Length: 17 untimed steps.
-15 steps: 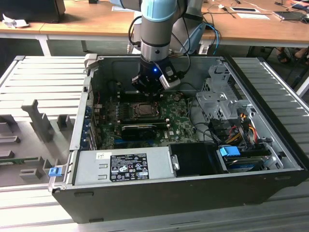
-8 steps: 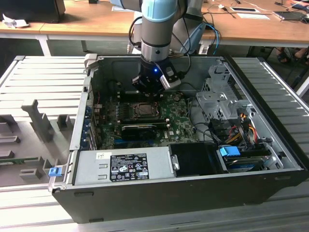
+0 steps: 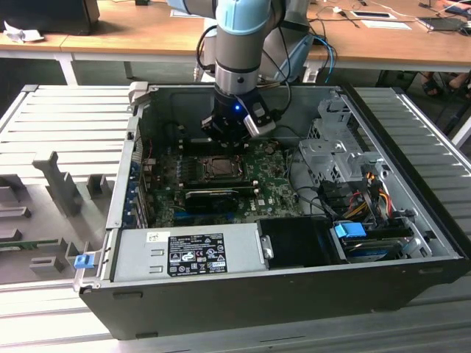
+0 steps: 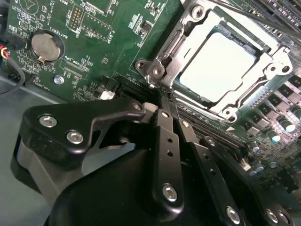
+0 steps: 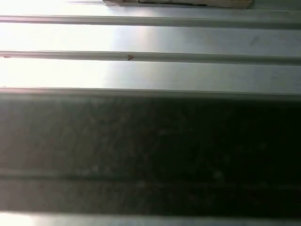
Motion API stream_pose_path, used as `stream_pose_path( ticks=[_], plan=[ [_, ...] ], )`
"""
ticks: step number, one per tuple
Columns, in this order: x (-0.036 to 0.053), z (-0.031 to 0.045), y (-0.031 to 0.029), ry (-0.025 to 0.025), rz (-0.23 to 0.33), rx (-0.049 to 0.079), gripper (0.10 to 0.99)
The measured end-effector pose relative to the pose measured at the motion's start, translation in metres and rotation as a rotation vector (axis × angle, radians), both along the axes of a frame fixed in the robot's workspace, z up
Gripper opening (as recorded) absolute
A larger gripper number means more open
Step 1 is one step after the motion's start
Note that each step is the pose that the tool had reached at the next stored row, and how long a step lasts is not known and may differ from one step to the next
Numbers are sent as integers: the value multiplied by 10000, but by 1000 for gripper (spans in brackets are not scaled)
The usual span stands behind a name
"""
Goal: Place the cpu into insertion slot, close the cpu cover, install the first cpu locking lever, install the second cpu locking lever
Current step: 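Install the first cpu locking lever, then install the second cpu locking lever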
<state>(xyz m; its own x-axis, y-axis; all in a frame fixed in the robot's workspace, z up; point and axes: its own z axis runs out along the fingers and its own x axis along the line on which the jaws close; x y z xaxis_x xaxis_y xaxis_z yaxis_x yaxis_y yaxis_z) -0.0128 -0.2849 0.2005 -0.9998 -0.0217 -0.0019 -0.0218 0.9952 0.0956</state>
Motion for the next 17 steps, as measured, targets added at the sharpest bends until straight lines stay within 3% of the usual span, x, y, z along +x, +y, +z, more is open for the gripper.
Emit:
stream_pose_path(
  ticks=[3,4,6,17],
  plan=[
    [0,2,1,0,-2,114,106],
    [1,31,2,-4,-1,124,106],
    [0,169,0,1,0,113,106],
    [0,172,-64,0,0,112,106]
  ],
)
